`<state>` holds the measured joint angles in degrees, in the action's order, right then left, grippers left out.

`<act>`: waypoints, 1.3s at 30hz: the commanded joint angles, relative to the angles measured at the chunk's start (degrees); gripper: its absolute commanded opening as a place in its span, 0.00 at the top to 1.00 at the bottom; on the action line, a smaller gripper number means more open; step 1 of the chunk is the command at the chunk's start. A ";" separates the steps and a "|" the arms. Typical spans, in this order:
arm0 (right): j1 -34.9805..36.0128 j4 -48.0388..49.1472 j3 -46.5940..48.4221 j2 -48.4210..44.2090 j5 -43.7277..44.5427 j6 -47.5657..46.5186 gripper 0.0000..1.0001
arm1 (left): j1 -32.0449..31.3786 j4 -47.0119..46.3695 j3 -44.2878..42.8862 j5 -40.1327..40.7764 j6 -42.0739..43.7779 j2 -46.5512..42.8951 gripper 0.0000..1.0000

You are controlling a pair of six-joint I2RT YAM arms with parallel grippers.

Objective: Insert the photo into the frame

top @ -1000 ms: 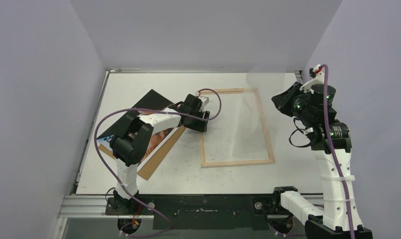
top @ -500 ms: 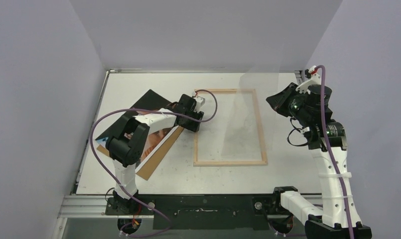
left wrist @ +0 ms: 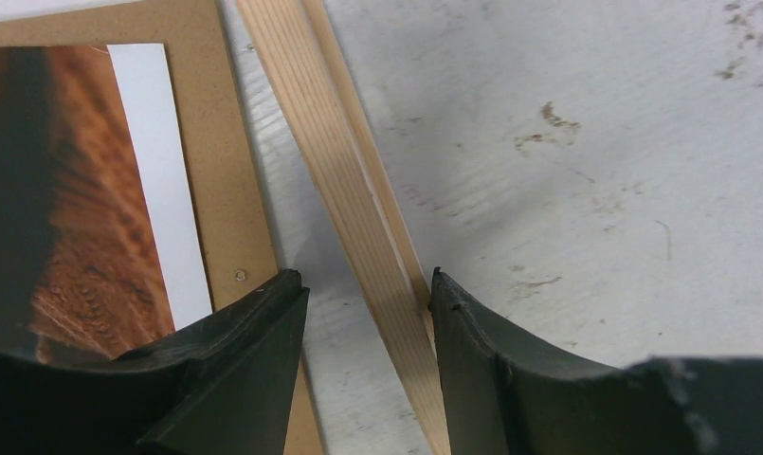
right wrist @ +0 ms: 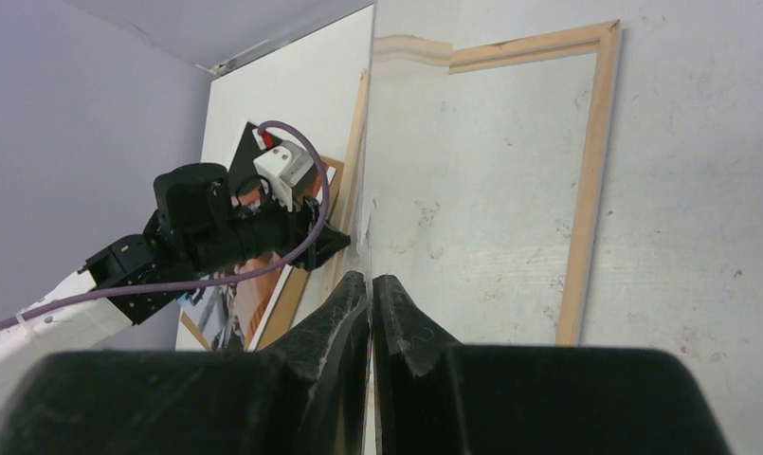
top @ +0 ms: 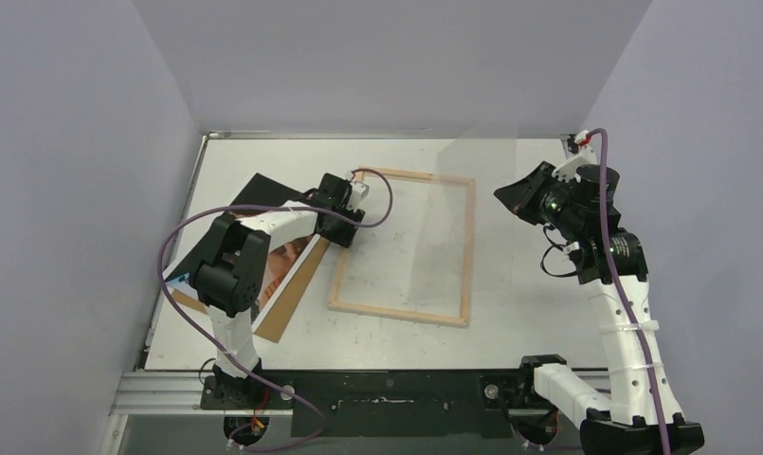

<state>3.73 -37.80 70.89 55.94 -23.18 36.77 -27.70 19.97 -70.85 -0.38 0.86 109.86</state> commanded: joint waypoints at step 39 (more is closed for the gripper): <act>27.90 45.46 -19.46 15.59 20.10 17.90 0.95 | 23.34 9.17 5.61 -26.68 -3.67 -16.12 0.48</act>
<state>31.55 -2.63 53.69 71.22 -7.01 52.29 -4.03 32.34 -65.67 -28.77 -4.78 93.58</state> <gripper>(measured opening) 0.062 0.536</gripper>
